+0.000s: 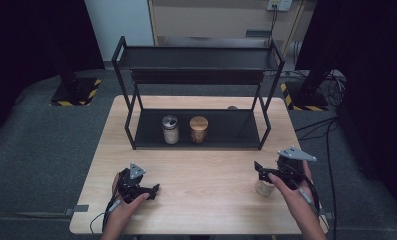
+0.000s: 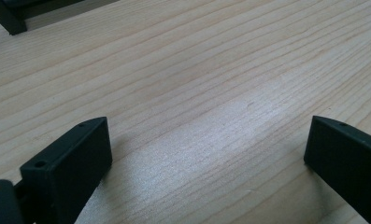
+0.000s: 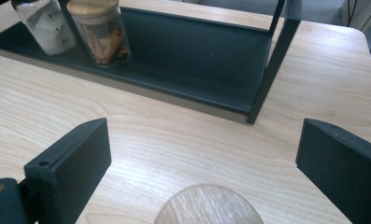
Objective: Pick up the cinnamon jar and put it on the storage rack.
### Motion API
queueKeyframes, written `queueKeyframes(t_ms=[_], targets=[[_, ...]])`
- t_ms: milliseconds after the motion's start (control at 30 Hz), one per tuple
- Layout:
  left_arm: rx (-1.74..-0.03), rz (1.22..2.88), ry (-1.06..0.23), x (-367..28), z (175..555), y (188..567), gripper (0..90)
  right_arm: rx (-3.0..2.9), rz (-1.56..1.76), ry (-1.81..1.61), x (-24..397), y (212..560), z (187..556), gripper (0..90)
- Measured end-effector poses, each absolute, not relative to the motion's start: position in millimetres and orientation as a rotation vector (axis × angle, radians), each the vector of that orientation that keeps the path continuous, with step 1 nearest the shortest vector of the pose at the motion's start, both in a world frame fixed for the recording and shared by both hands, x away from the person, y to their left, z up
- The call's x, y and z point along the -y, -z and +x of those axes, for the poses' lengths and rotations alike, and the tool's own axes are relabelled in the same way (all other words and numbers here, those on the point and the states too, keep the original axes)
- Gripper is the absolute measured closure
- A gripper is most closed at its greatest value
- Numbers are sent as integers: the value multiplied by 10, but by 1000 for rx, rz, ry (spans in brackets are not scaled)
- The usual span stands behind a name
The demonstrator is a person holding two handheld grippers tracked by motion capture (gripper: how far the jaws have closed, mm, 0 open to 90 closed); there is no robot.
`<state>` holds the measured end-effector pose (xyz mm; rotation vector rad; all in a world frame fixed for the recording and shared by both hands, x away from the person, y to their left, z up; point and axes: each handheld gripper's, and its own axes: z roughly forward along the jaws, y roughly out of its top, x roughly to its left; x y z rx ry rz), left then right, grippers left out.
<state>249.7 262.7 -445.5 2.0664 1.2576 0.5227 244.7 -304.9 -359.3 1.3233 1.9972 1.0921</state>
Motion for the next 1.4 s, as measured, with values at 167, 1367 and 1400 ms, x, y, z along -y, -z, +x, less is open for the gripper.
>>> queueKeyframes(t_ms=[167, 1367, 1400], targets=[[-1258, 2067, -523, -2627, 2497, 4455, 0, -2000, 1335, -1079, 3070, 3653, 2401, 35], [-1260, 2066, -524, -2623, 2494, 4455, 0, -2016, 1388, -1006, 3101, 3954, 2156, 35], [-1260, 2065, -525, -2623, 2494, 4455, 0, -2019, 1390, -1005, 3105, 3962, 2154, 35]])
